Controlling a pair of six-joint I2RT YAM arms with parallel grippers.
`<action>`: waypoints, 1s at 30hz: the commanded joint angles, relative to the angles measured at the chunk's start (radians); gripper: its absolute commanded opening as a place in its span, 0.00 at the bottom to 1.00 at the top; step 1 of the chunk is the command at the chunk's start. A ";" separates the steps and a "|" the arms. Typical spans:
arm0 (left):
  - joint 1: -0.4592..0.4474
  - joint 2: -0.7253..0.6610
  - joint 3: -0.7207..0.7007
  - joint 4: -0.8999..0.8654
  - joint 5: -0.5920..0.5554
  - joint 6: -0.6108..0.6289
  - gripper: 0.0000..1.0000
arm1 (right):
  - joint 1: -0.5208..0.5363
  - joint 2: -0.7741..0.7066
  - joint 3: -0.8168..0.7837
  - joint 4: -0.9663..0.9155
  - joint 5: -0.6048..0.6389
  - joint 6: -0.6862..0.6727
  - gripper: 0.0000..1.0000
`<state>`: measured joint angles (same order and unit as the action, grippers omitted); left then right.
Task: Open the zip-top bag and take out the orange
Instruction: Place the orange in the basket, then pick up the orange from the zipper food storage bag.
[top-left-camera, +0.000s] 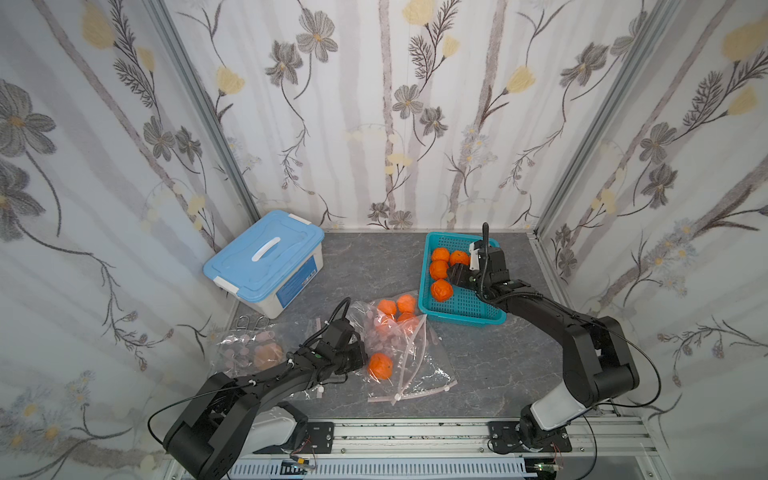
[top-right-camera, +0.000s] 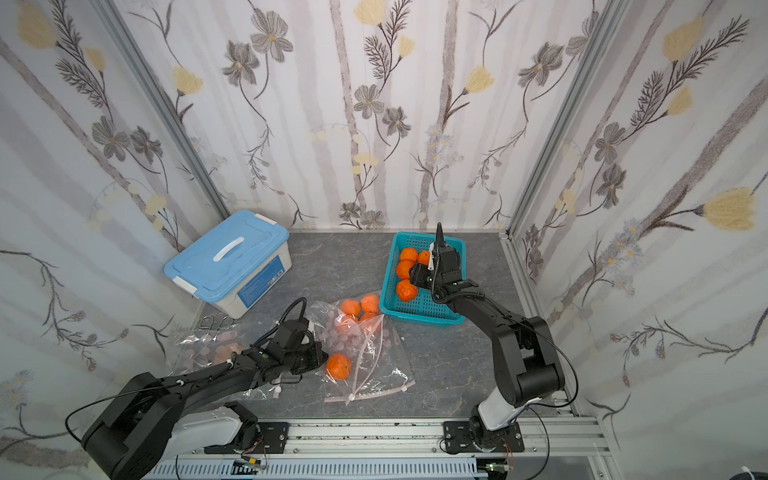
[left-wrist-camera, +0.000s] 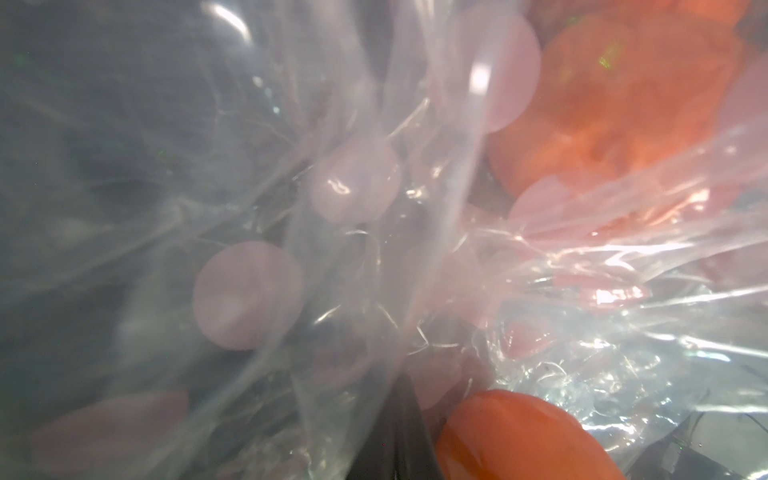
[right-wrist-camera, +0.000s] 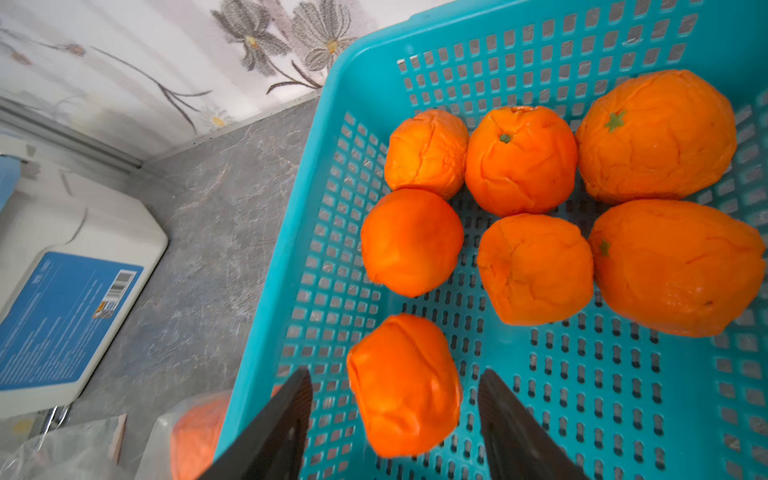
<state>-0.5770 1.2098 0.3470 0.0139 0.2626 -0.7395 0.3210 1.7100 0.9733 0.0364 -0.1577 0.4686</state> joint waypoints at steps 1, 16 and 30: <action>-0.001 -0.007 0.005 0.012 -0.009 0.008 0.00 | 0.019 -0.096 -0.084 0.105 -0.169 -0.053 0.58; 0.000 0.007 0.006 0.006 -0.008 0.008 0.00 | 0.444 -0.557 -0.494 0.163 -0.252 -0.230 0.19; 0.000 0.000 0.006 -0.005 -0.016 0.005 0.00 | 0.579 -0.353 -0.464 0.240 -0.180 -0.231 0.08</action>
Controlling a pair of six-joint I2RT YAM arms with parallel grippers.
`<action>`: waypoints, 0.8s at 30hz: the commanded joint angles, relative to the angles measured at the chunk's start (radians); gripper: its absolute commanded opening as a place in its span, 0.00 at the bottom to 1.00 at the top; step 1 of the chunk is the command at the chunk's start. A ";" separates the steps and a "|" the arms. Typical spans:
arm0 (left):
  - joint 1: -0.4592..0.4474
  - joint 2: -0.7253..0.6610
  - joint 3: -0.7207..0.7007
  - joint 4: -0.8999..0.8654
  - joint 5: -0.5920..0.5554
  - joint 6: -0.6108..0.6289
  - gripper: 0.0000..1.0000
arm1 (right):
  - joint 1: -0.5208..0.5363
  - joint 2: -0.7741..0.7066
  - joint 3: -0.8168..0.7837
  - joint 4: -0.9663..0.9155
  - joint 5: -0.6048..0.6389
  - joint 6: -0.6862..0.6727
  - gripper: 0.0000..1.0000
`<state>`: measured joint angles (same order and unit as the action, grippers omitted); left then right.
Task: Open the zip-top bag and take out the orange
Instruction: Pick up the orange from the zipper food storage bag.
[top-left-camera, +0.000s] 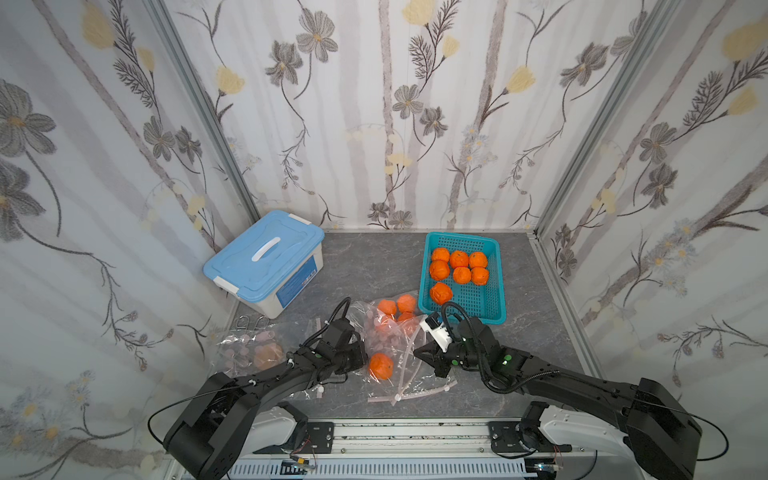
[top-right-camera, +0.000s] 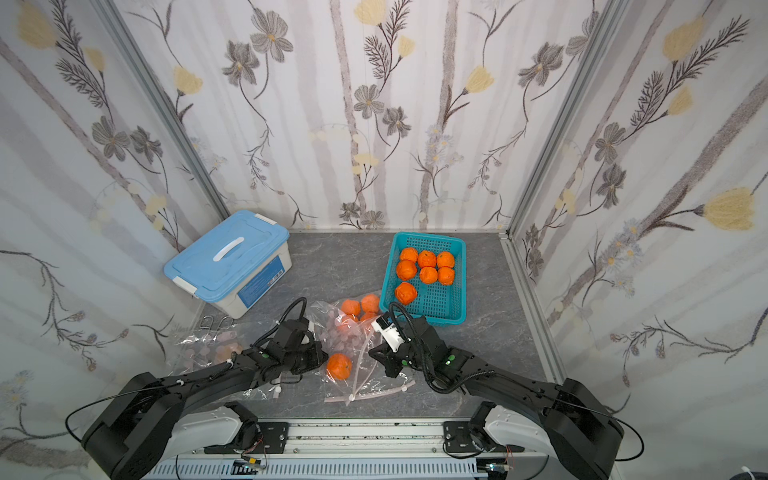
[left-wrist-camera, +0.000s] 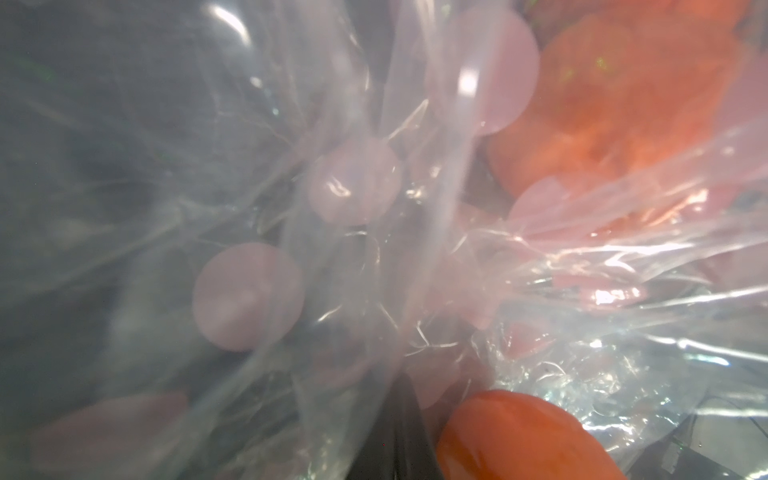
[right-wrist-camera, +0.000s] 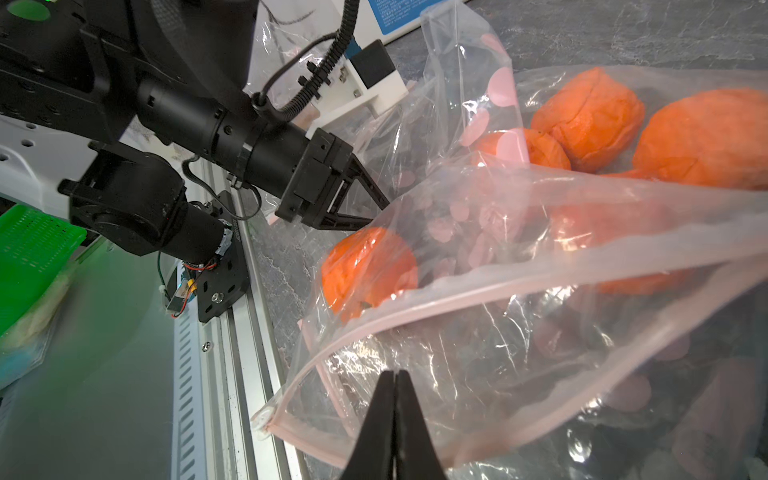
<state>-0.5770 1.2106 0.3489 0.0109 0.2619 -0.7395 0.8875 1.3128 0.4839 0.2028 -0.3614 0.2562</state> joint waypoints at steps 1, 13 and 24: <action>0.000 0.001 0.006 -0.002 -0.014 0.005 0.00 | 0.021 0.070 0.042 0.074 0.037 -0.014 0.08; 0.000 0.001 0.006 -0.003 -0.013 0.002 0.00 | 0.130 0.357 0.184 0.090 0.045 -0.079 0.31; -0.002 -0.005 0.009 -0.002 -0.010 0.000 0.00 | 0.192 0.458 0.298 0.080 0.032 -0.108 0.68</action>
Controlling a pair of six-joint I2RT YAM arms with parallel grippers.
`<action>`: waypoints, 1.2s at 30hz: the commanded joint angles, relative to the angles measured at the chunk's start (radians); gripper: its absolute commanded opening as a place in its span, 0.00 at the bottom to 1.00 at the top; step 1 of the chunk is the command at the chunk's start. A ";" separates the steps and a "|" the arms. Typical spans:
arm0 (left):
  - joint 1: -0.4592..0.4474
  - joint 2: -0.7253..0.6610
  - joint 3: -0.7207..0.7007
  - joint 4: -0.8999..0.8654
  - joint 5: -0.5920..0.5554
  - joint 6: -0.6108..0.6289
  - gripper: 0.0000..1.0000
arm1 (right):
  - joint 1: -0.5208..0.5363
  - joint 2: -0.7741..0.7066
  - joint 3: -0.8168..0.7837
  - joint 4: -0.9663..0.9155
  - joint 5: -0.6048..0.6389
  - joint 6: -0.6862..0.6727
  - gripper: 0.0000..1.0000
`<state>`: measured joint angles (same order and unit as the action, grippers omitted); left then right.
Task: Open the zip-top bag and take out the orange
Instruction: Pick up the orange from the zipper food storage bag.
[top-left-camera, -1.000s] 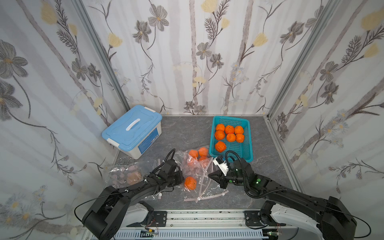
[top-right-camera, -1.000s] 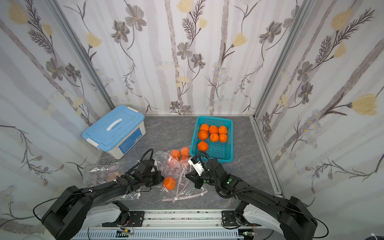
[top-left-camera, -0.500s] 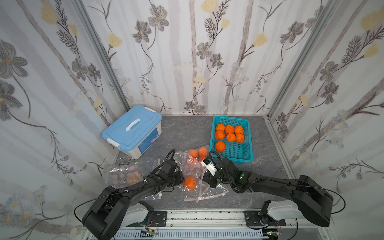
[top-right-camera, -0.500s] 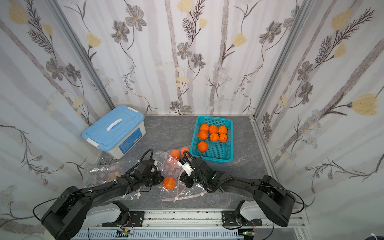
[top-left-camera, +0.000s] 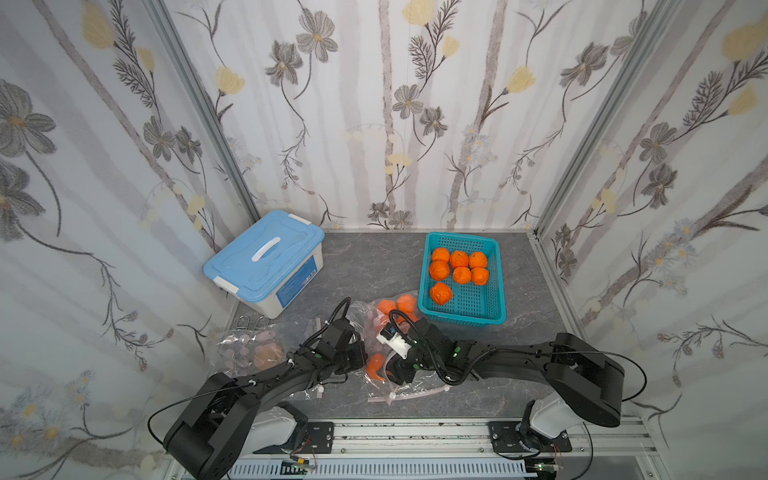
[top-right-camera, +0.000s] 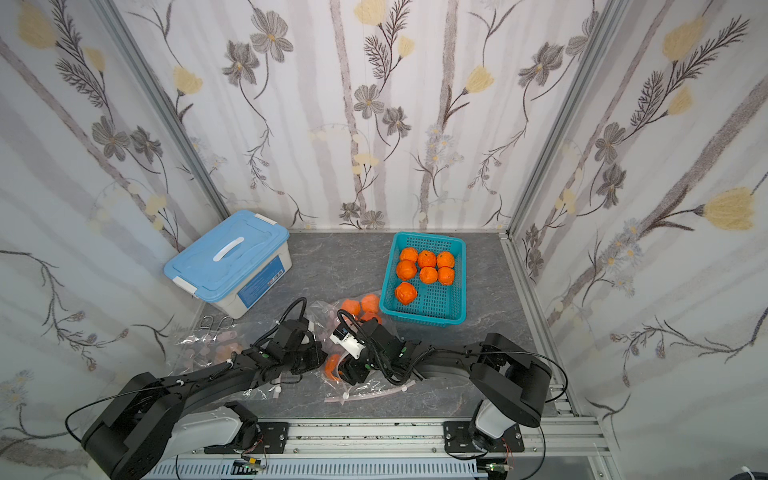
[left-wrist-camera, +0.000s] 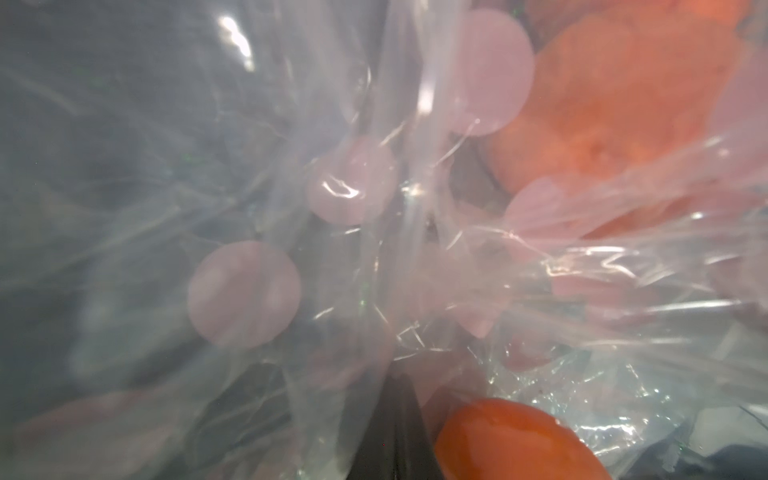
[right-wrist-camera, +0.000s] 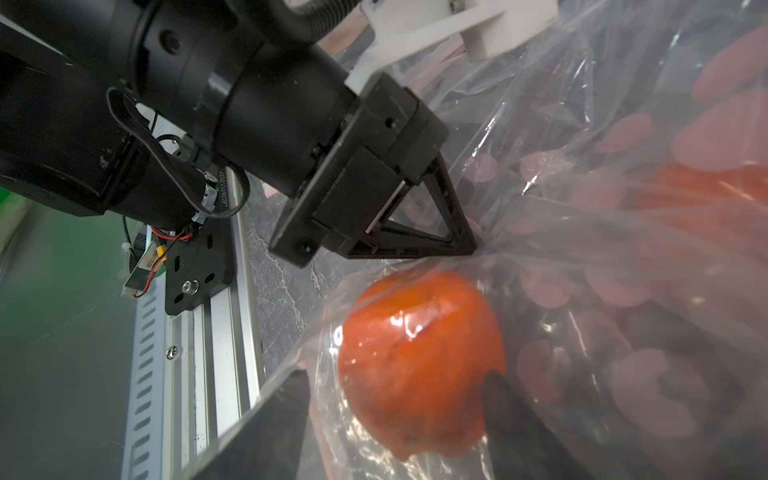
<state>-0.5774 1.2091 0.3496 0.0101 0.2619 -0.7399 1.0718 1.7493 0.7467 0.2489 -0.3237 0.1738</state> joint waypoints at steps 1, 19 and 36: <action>-0.001 -0.003 0.008 -0.001 -0.010 0.000 0.00 | 0.009 0.035 0.045 0.028 0.004 -0.024 0.68; -0.003 0.011 0.009 0.014 -0.013 0.002 0.00 | 0.045 0.122 0.104 -0.125 0.064 -0.067 0.70; -0.005 0.016 0.004 0.021 -0.013 0.000 0.00 | 0.046 0.085 0.083 -0.128 0.030 -0.076 0.54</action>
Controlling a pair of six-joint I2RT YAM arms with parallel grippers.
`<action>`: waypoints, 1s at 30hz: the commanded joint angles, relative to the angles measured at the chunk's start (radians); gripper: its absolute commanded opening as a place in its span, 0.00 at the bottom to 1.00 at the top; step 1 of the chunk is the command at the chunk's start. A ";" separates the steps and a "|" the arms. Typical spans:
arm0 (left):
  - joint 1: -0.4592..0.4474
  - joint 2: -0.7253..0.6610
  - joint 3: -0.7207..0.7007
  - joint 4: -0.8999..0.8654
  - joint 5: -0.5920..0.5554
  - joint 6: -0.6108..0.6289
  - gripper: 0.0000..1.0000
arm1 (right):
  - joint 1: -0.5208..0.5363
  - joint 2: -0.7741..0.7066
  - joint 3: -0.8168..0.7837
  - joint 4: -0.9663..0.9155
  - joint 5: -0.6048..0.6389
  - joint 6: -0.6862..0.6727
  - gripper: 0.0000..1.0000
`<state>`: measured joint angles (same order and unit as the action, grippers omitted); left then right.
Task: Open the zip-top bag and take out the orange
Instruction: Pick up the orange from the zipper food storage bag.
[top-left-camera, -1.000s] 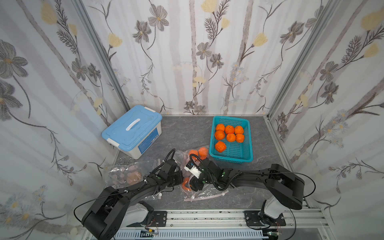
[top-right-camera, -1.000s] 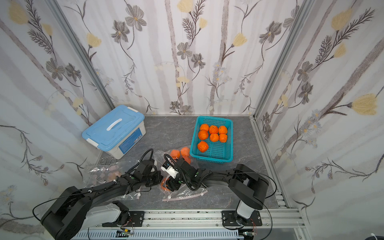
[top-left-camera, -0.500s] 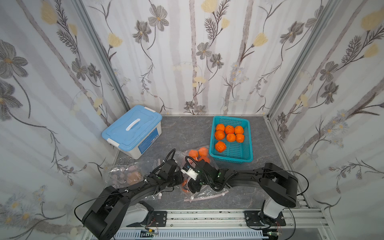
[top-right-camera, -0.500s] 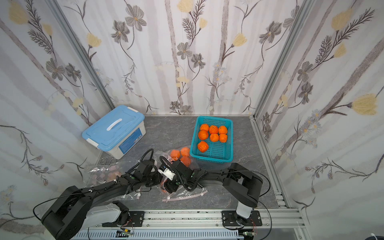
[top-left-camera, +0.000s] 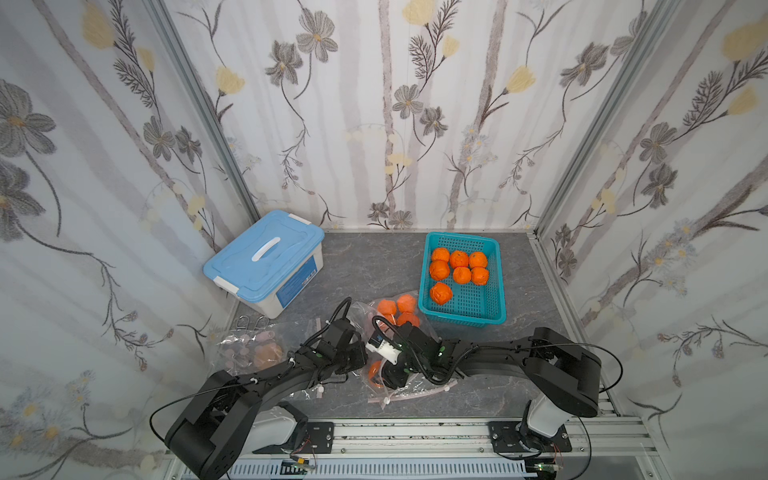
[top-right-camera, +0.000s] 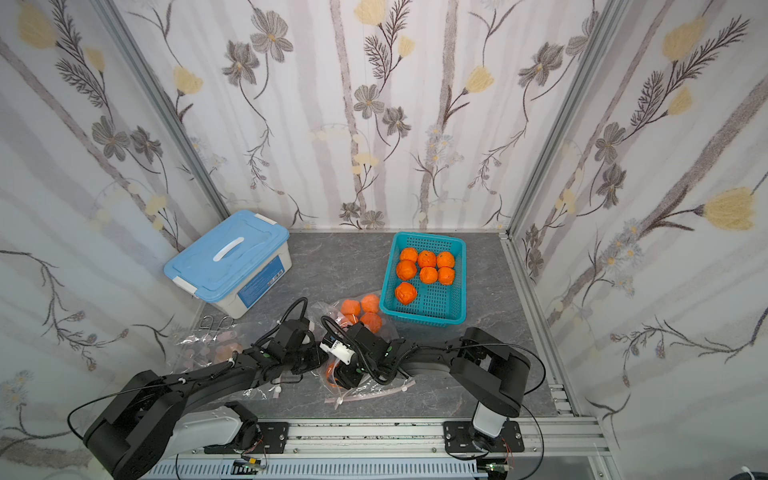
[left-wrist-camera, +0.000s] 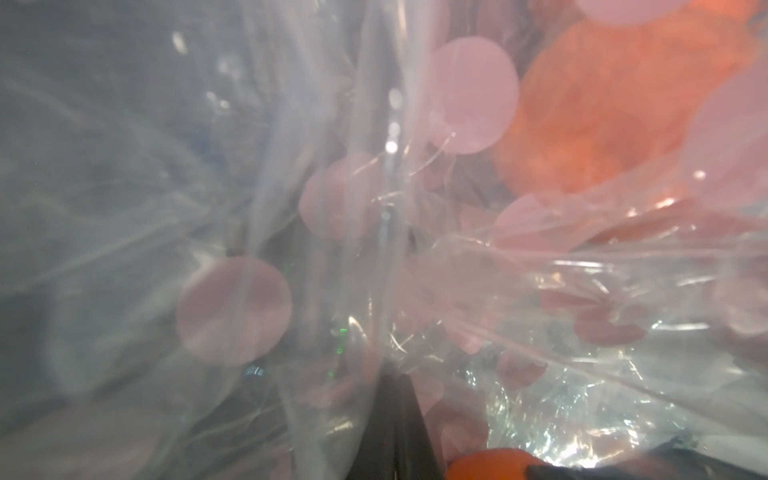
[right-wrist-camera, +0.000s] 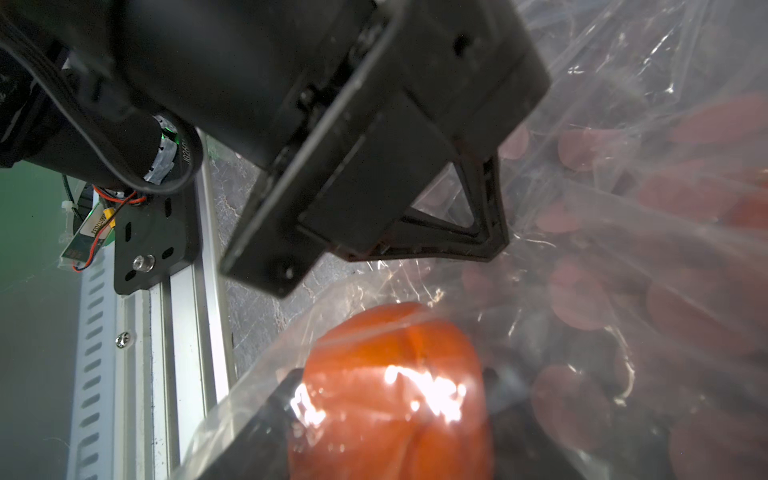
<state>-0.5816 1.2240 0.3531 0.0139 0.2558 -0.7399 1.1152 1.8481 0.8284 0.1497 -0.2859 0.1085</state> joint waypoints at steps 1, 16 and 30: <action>0.000 0.002 0.002 0.018 -0.008 0.000 0.00 | 0.001 -0.023 0.002 -0.031 -0.009 -0.012 0.53; -0.001 0.019 -0.003 0.032 -0.005 0.000 0.00 | -0.070 -0.244 -0.075 -0.046 -0.068 0.020 0.52; 0.000 0.025 0.006 0.023 -0.008 0.010 0.00 | -0.246 -0.649 -0.195 -0.117 0.272 0.104 0.57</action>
<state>-0.5827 1.2507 0.3534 0.0483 0.2588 -0.7399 0.9001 1.2304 0.6479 -0.0242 -0.1459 0.1684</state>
